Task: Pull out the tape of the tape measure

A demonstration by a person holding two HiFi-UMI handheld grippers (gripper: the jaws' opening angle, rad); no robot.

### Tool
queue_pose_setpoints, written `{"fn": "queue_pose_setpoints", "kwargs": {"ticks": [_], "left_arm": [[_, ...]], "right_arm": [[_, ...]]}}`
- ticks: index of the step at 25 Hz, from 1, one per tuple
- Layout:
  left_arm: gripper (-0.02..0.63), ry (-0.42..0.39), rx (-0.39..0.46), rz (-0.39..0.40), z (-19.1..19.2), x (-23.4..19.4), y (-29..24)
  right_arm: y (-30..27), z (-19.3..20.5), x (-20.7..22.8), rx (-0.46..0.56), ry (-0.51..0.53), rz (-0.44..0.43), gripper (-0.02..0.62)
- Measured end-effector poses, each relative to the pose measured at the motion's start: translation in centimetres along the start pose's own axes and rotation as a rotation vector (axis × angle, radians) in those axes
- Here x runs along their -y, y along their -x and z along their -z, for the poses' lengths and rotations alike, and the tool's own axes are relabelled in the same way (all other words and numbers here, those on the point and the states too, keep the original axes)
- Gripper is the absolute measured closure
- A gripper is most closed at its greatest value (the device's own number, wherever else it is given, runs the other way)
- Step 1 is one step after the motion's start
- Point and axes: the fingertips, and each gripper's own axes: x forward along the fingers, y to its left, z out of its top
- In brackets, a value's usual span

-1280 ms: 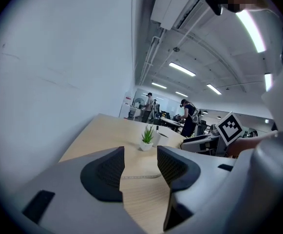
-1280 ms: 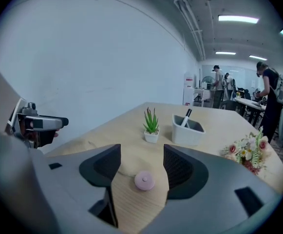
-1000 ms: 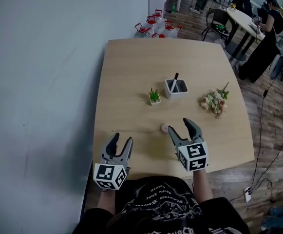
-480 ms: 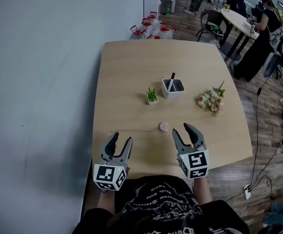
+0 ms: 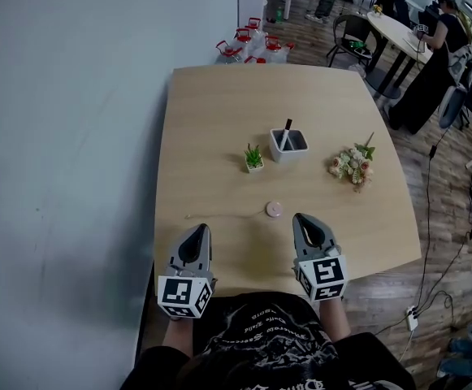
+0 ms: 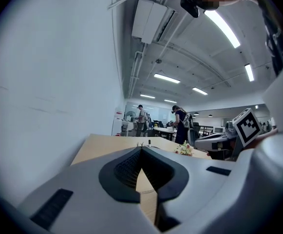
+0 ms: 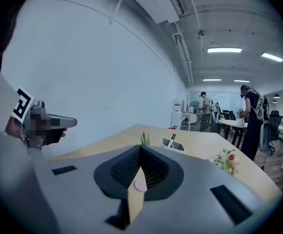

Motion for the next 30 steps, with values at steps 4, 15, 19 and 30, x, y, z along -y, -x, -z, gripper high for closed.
{"fn": "queue_pose_setpoints", "kwargs": {"ticks": [4,15,19,30], "left_arm": [[0.598,0.003,-0.012,0.010,0.4,0.1,0.4],[0.599,-0.033,-0.051,0.048,1.3,1.0,0.6],[0.600,-0.033,-0.054,0.043,1.4,0.7,0.7],[0.600,-0.043,-0.072,0.054,2.1,0.6,0.3]], "right_arm": [[0.0,0.6,0.0,-0.008,-0.003,0.004,0.581],[-0.6,0.6,-1.7,-0.023,0.054,-0.029,0.583],[-0.7,0.7,-1.8,-0.027,0.070,-0.028,0.583],[-0.9,1.3,-2.1,-0.049,0.088,-0.029,0.583]]}}
